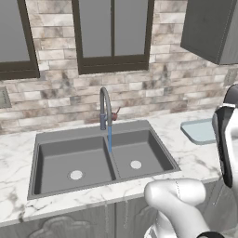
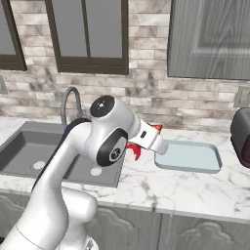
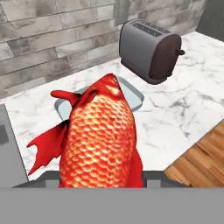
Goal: Take the fish out of the fridge, briefly rinse it in the sink, and place it on the tray next to the sink.
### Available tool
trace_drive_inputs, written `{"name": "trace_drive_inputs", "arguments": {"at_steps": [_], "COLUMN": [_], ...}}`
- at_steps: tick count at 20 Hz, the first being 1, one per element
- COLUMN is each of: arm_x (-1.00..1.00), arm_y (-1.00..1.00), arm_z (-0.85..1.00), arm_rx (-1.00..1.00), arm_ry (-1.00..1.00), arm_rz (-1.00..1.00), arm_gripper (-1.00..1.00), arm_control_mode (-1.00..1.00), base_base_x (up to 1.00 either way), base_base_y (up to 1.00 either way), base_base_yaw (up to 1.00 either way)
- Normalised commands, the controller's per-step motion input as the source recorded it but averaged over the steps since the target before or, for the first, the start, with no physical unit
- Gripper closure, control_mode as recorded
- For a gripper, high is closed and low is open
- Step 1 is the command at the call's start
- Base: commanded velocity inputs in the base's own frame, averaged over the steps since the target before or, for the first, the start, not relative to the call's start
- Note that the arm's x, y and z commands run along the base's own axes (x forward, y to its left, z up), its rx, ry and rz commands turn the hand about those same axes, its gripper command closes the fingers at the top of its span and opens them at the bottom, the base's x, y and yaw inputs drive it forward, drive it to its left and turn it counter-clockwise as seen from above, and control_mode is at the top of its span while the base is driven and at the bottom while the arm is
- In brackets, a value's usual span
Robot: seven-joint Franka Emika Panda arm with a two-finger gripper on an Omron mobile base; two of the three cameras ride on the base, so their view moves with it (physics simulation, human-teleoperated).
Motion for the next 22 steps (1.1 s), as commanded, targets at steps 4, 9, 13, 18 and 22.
{"name": "trace_drive_inputs", "arguments": {"at_steps": [4, 9, 13, 18, 22], "arm_x": [0.61, 0.55, 0.31, 0.02, 0.01], "arm_y": [-0.37, -0.33, -0.34, -0.28, -0.01], "arm_z": [-0.2, -0.15, -0.33, -0.46, -0.06], "arm_rx": [0.04, 0.05, 0.11, 0.11, 0.09], "arm_ry": [-0.05, 0.0, 0.0, 0.0, 0.0], "arm_rz": [0.0, 0.0, -0.01, -0.12, -0.05], "arm_gripper": [1.0, 1.0, 1.0, 1.0, 1.0], "arm_control_mode": [-1.0, -1.0, -1.0, -1.0, -1.0], "base_base_x": [0.0, 0.0, 0.0, 0.0, 0.0], "base_base_y": [0.0, 0.0, 0.0, 0.0, 0.0], "base_base_yaw": [0.0, 0.0, 0.0, 0.0, 0.0]}}
